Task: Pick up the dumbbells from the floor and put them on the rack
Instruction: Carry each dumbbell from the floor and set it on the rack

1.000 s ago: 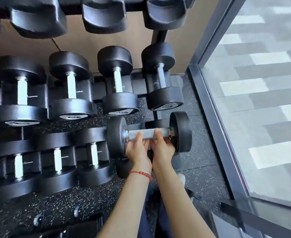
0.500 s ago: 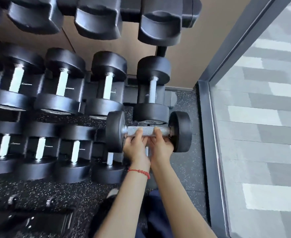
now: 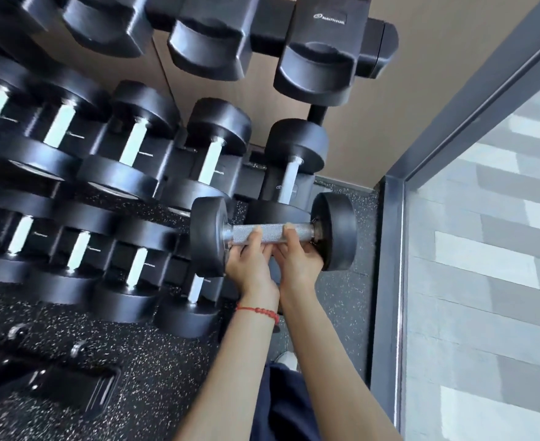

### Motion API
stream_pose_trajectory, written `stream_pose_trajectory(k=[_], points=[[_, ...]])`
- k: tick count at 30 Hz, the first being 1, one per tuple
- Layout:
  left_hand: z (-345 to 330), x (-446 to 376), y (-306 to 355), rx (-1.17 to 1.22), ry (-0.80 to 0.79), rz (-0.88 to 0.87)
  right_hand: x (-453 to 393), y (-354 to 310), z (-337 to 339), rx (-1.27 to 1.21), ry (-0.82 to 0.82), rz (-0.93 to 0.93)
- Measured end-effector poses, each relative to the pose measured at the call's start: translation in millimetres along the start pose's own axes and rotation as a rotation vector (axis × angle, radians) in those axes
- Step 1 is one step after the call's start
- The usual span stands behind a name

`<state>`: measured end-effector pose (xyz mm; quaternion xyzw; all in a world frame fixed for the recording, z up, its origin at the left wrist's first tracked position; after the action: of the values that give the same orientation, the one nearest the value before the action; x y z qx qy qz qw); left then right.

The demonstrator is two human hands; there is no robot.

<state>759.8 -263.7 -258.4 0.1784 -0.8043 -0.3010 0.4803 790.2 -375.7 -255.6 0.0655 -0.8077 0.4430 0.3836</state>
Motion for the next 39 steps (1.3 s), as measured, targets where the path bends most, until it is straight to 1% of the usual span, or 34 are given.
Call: stream_pose_trajectory(k=[7, 11, 14, 17, 22, 25, 31, 35, 39], points=[[-25, -5, 21, 0.038, -0.004, -0.045, -5, -24, -34, 0.075, -0.044, 0.060], [-47, -7, 30, 0.093, 0.016, -0.089, -20, -42, -57, 0.134, -0.117, 0.068], [-69, -6, 32, 0.130, 0.032, -0.133, -32, -57, -74, 0.138, -0.204, 0.023], [-84, -3, 26, 0.176, 0.123, -0.183, -47, -74, -84, 0.187, -0.276, -0.021], [-110, 8, 9, 0.288, 0.210, -0.228, -66, -102, -92, 0.285, -0.387, -0.063], [-119, 13, 2, 0.304, 0.266, -0.248, -75, -113, -94, 0.352, -0.422, -0.062], [-128, 15, 7, 0.355, 0.325, -0.276, -79, -121, -109, 0.409, -0.469, -0.080], [-131, 13, 21, 0.383, 0.317, -0.317, -73, -119, -124, 0.429, -0.518, -0.112], [-134, 7, 35, 0.401, 0.311, -0.336, -67, -121, -141, 0.468, -0.542, -0.085]])
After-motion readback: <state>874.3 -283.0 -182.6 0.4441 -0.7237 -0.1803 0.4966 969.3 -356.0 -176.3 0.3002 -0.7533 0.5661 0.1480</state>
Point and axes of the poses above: each hand's wrist, its own x-axis away from the middle knuckle, its own z-axis out of the back of the hand, y = z × x, the point moved 10 cm from there along -x, towards the middle knuckle, and after that the axes turned 2 degrees about -z, right-handed, at the moved point
